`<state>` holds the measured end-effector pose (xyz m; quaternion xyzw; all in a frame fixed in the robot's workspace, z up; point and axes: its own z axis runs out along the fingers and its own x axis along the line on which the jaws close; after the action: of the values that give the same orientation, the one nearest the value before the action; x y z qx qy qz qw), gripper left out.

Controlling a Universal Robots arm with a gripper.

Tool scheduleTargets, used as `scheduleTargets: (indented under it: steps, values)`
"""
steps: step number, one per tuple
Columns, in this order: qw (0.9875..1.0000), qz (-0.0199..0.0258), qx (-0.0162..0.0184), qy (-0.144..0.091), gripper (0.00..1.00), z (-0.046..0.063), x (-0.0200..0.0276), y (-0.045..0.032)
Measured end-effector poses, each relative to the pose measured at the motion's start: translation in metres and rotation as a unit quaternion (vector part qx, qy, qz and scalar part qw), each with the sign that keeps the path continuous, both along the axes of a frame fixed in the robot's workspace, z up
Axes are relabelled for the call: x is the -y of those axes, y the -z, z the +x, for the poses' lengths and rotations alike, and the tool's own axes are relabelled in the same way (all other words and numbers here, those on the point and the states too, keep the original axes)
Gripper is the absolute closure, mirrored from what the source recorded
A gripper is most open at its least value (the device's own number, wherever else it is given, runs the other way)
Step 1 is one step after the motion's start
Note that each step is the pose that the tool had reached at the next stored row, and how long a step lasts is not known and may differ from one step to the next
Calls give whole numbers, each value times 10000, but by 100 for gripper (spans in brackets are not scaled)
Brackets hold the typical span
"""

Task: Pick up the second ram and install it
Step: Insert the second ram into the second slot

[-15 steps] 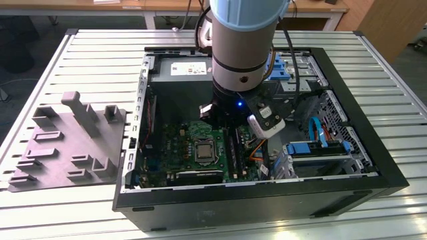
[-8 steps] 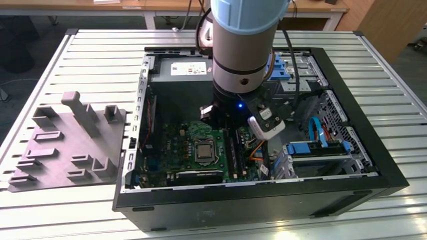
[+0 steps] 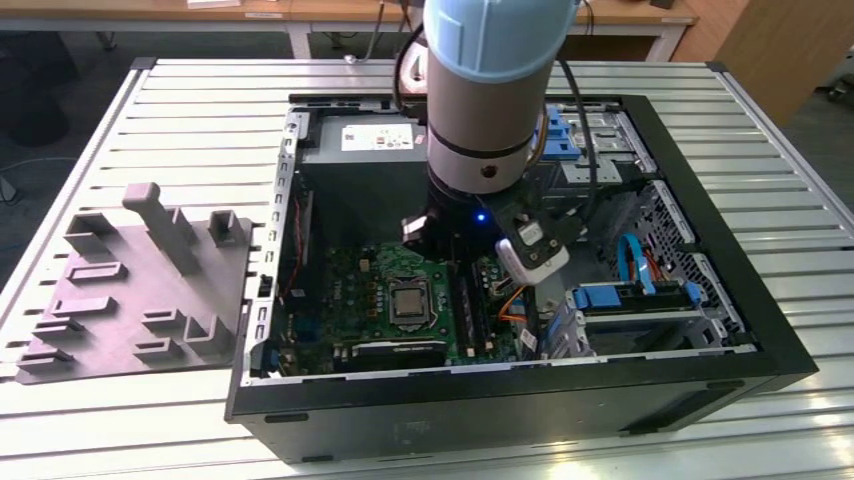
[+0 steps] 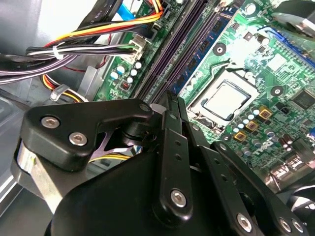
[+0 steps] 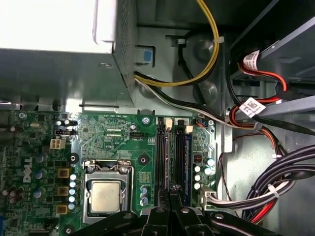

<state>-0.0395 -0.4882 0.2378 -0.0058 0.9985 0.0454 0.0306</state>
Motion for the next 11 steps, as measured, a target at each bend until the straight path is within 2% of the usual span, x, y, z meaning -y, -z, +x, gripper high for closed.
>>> scheduleTargets:
  steps: [11]
  values:
    - [10000,2,0,0,88,1,-15,83]
